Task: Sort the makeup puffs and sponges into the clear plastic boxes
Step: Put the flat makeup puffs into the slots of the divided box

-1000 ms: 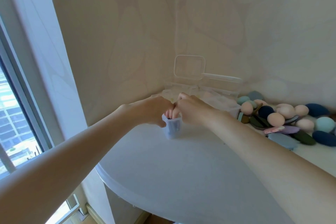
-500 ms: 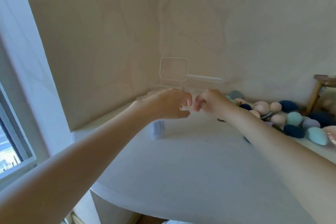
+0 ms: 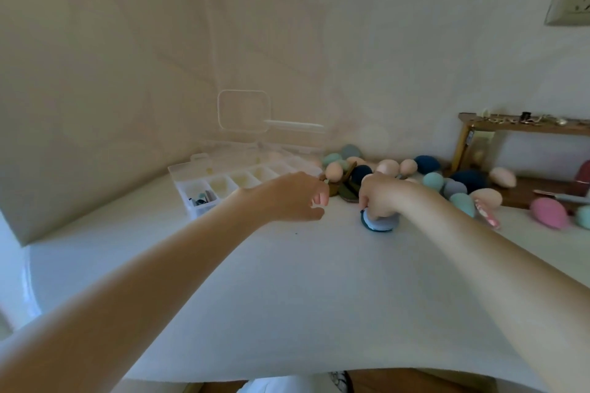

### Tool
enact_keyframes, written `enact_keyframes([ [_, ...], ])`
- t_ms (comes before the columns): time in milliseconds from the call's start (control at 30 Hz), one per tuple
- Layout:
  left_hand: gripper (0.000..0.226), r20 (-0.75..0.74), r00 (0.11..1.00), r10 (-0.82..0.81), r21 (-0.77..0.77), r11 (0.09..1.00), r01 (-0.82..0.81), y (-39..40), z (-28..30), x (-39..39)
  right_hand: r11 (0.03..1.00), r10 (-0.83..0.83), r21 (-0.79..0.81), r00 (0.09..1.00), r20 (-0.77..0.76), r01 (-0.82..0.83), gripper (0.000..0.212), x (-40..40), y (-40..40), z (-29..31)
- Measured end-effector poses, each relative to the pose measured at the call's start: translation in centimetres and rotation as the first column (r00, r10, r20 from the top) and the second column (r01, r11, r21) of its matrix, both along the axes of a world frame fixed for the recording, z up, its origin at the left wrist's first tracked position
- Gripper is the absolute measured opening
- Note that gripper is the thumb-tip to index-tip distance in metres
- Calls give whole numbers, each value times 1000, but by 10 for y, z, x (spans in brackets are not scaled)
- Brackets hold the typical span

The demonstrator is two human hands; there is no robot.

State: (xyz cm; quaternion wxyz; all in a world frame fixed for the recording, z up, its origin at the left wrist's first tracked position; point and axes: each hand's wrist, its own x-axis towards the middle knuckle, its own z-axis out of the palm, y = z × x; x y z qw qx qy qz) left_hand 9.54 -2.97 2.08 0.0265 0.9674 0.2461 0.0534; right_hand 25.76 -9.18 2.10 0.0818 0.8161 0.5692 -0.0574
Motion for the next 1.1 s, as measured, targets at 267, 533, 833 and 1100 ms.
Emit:
enact_keyframes([
  [267, 20, 23, 999, 27, -18, 999, -27, -2, 4, -7, 979, 96, 180, 995, 15, -97, 10, -14, -10, 14],
  [533, 22, 231, 963, 141, 58, 986, -158, 7, 37, -45, 816, 330, 575, 776, -537, 51, 22, -55, 19, 45],
  [833, 16, 364, 859, 359, -386, 898, -211, 44, 36, -117, 807, 438, 572, 504, -745, 144, 20, -119, 59, 38],
  [1100, 42, 329, 887, 323, -418, 892, -170, 38, 27, -98, 828, 479, 547, 351, -805, 125, 19, -121, 55, 32],
])
